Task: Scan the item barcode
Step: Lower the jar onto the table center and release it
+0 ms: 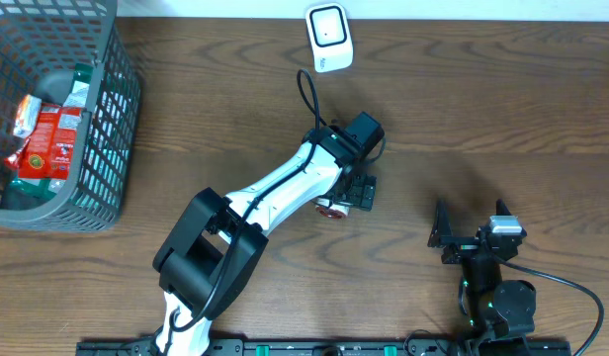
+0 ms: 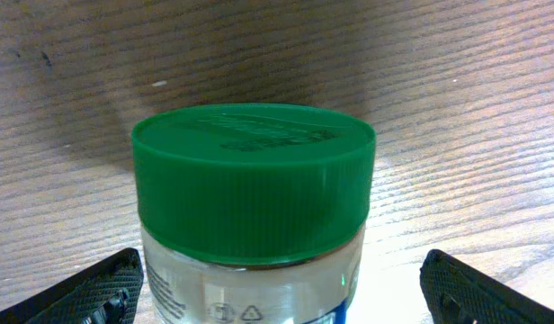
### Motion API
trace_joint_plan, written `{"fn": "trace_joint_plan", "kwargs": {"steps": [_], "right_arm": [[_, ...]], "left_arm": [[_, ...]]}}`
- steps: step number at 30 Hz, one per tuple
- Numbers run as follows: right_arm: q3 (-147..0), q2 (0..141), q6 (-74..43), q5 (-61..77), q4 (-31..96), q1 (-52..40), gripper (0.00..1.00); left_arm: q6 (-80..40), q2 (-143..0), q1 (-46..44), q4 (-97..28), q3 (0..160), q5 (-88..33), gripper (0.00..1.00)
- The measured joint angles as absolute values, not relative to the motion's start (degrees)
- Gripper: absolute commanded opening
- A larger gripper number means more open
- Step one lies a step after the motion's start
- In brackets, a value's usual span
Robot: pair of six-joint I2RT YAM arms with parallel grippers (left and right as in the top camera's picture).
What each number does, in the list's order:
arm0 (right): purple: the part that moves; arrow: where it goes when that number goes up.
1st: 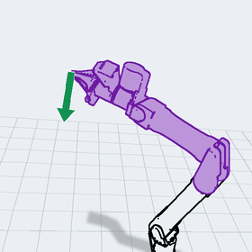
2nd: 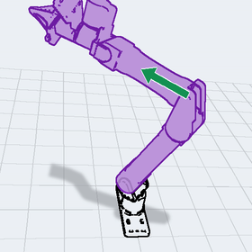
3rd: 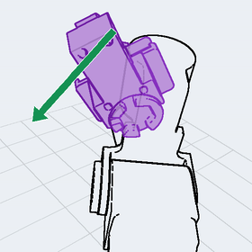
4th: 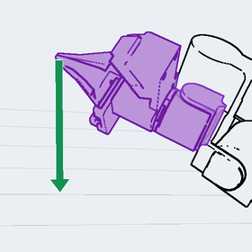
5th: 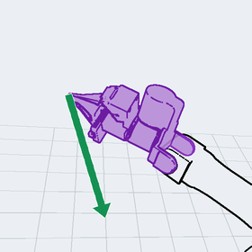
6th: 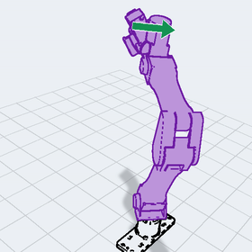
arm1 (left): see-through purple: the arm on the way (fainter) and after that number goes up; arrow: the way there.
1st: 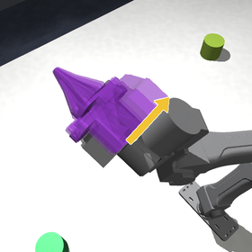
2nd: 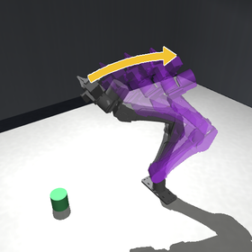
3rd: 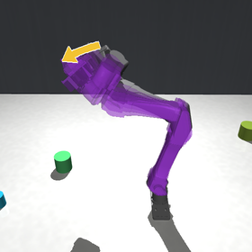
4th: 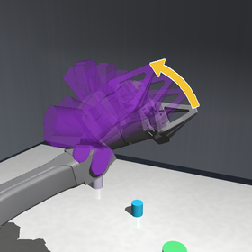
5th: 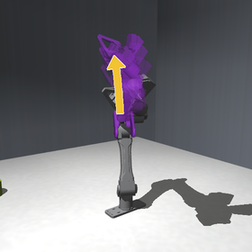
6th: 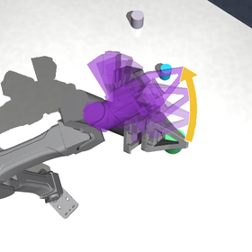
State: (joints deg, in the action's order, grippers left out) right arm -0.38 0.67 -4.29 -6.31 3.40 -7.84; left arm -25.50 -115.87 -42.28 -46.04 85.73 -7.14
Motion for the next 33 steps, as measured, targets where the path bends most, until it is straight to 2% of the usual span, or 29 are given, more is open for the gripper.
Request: {"fn": "trace_joint_plan", "kwargs": {"steps": [6,16,21,27,33], "right_arm": [[-0.38,0.67,-4.29,-6.31,3.42,-7.84,0.99],[-0.38,0.67,-4.29,-6.31,3.42,-7.84,0.99],[-0.38,0.67,-4.29,-6.31,3.42,-7.84,0.99],[-0.38,0.67,-4.29,-6.31,3.42,-7.84,0.99],[-0.38,0.67,-4.32,-6.31,3.42,-7.84,0.99]], "left_arm": [[-25.5,-113.71,-42.06,-46.06,85.73,-2.63,0.98],[-22.9,-101.43,-42.0,-46.26,85.73,1.17,0.98],[-20.67,-96.88,-40.07,-52.71,88.79,2.37,0.98],[-18.61,-91.35,-28.97,-60.47,99.35,5.32,0.98],[-17.69,-86.28,-11.16,-58.33,102.28,8.25,0.98]]}}
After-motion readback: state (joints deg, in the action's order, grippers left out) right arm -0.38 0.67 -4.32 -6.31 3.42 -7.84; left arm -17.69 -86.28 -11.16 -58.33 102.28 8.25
